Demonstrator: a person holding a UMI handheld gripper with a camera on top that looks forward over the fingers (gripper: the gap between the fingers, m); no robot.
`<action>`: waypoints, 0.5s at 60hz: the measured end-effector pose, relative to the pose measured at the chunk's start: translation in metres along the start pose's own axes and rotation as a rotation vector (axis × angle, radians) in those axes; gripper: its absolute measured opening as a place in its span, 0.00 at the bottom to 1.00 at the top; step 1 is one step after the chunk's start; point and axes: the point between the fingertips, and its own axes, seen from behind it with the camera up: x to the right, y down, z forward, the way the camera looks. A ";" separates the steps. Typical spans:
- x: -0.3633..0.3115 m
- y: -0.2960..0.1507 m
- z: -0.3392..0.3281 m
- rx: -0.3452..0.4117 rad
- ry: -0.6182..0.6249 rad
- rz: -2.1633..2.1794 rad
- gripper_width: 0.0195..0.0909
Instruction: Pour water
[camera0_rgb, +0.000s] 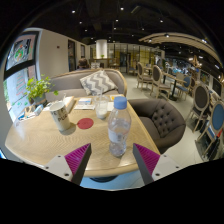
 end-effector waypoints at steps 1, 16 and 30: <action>0.004 -0.001 0.006 0.001 0.000 0.004 0.93; 0.024 -0.025 0.083 0.051 -0.035 0.010 0.85; 0.023 -0.030 0.114 0.098 -0.037 0.007 0.43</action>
